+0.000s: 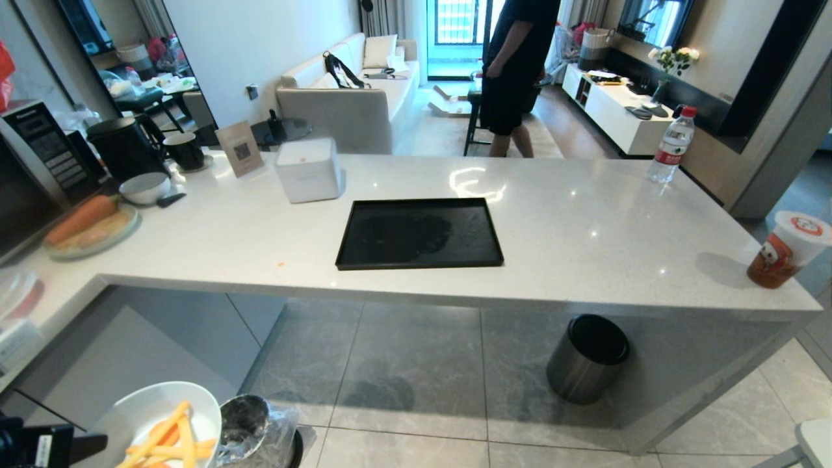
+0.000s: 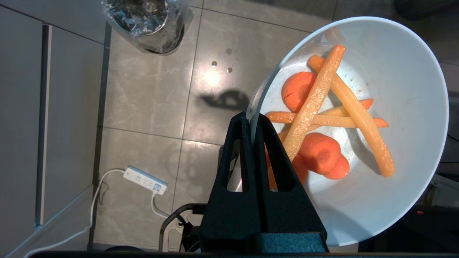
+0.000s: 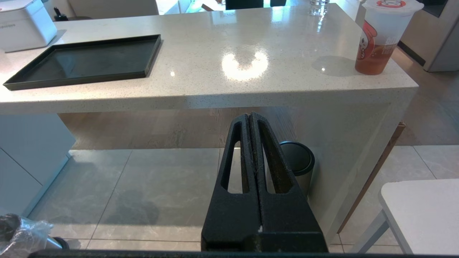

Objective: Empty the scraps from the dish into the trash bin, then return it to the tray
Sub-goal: Move the bowl over the trash can

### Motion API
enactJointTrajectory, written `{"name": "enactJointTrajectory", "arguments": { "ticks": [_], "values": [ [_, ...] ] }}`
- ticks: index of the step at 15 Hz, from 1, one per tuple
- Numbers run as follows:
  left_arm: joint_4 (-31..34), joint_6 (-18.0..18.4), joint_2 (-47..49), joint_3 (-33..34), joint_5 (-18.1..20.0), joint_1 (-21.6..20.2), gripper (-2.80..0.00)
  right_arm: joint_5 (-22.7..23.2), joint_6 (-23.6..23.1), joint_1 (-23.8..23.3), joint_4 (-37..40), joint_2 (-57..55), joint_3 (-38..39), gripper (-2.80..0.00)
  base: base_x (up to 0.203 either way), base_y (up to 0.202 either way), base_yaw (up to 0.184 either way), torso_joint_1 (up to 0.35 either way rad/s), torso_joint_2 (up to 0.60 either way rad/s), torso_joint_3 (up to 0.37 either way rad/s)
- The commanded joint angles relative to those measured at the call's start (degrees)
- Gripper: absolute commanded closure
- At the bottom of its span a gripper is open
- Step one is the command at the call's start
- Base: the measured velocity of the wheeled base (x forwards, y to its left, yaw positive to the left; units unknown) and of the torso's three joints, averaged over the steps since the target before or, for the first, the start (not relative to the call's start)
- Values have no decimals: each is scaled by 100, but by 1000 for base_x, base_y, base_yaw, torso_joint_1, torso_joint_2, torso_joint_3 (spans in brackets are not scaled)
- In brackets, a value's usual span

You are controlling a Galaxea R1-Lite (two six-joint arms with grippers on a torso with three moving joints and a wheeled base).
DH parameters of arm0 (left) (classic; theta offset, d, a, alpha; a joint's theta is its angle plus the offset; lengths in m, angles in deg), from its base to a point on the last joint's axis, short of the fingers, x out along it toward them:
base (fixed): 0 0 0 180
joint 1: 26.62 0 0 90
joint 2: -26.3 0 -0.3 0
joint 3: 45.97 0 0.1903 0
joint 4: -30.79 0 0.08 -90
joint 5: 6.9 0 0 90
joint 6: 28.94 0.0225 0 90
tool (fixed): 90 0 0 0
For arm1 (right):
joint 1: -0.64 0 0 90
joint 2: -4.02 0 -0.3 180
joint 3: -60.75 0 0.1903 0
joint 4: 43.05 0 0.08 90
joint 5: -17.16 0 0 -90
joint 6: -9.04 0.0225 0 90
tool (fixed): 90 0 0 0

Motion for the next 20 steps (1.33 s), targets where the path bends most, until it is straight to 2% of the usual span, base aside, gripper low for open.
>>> {"name": "enactJointTrajectory", "arguments": {
  "ticks": [1,20],
  "values": [
    [17,-2,10,-6,-44,-2,0,-3,-1,0,-6,0,0,0,0,0,0,0,0,0],
    [48,-2,-186,196,-60,7,0,-3,7,0,-15,0,0,0,0,0,0,0,0,0]
  ]
}}
